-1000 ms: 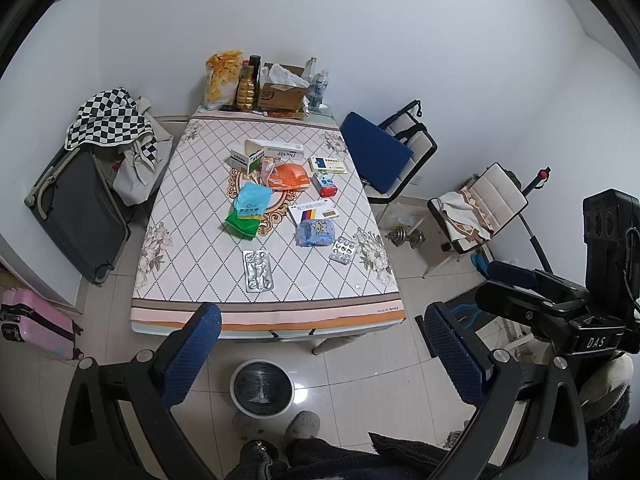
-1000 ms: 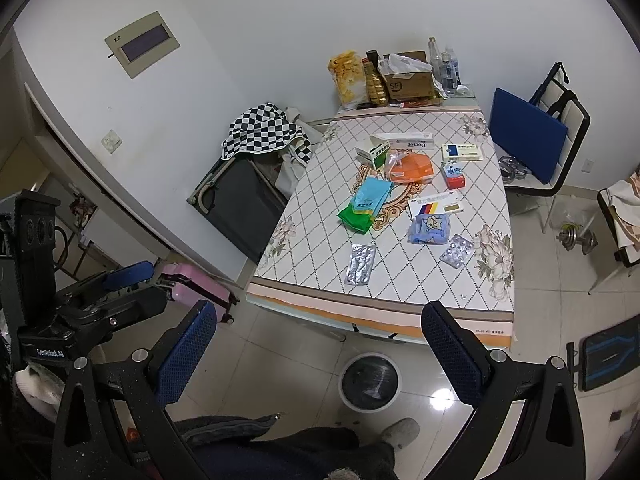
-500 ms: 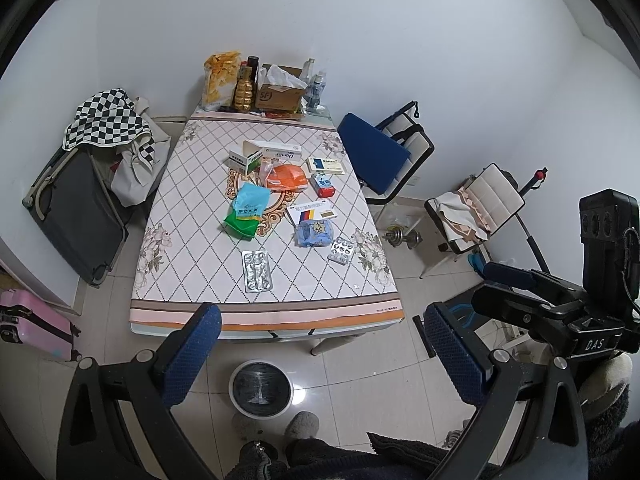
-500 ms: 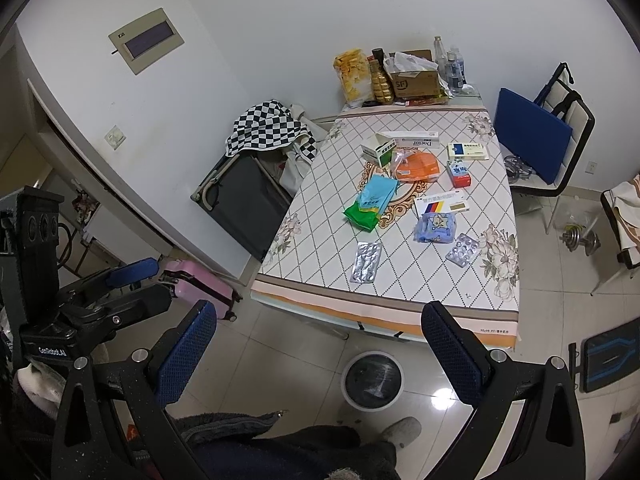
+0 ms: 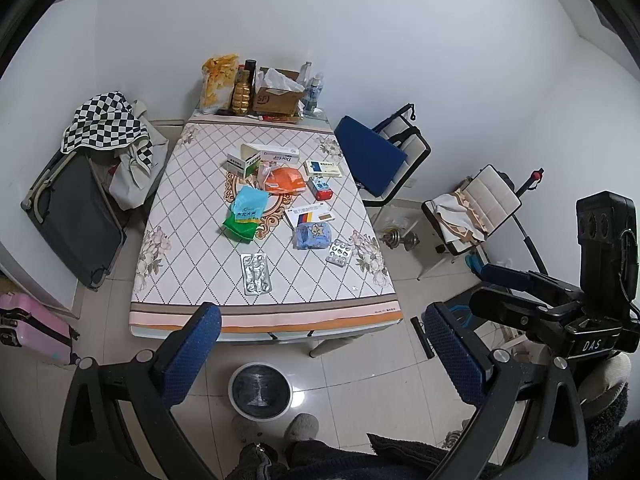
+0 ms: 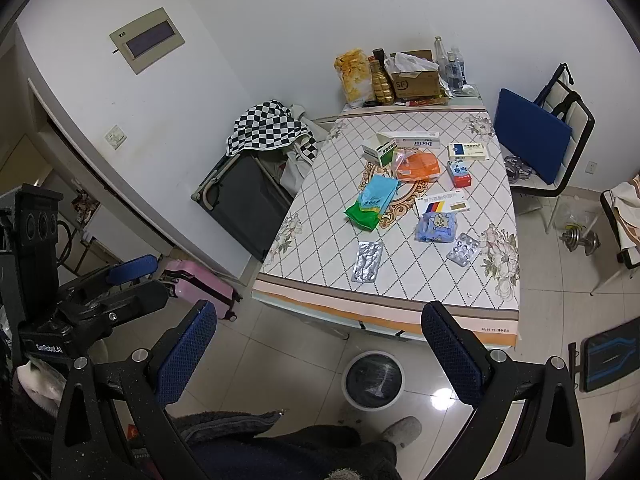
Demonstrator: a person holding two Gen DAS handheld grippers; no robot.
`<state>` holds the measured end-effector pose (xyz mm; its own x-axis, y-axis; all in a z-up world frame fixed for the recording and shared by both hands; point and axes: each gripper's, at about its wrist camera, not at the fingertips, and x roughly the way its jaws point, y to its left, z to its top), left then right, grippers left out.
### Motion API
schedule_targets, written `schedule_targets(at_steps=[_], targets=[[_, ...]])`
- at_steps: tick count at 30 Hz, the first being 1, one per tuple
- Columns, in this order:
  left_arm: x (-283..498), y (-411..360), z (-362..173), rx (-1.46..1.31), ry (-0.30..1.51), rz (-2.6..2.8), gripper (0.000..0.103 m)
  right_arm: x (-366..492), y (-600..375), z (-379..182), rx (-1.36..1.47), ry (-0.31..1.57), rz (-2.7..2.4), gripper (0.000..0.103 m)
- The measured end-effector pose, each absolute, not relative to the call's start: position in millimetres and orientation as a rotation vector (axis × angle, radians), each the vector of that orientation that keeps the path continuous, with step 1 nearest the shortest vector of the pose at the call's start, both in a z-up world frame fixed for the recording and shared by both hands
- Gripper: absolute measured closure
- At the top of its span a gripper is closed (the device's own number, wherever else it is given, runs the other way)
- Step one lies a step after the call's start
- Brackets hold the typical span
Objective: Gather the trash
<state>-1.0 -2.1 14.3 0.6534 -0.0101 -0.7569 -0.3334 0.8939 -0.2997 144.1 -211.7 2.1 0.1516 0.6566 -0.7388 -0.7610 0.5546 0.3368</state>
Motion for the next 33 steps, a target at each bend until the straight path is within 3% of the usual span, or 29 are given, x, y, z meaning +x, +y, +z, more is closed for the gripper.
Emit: schedule_targets(at_steps=[33], targets=[[2.2, -3.2, 18.5, -0.437, 0.839, 0.184, 0.000, 144.9, -206.7, 0.8, -0.118, 0.987, 1.021, 0.000]])
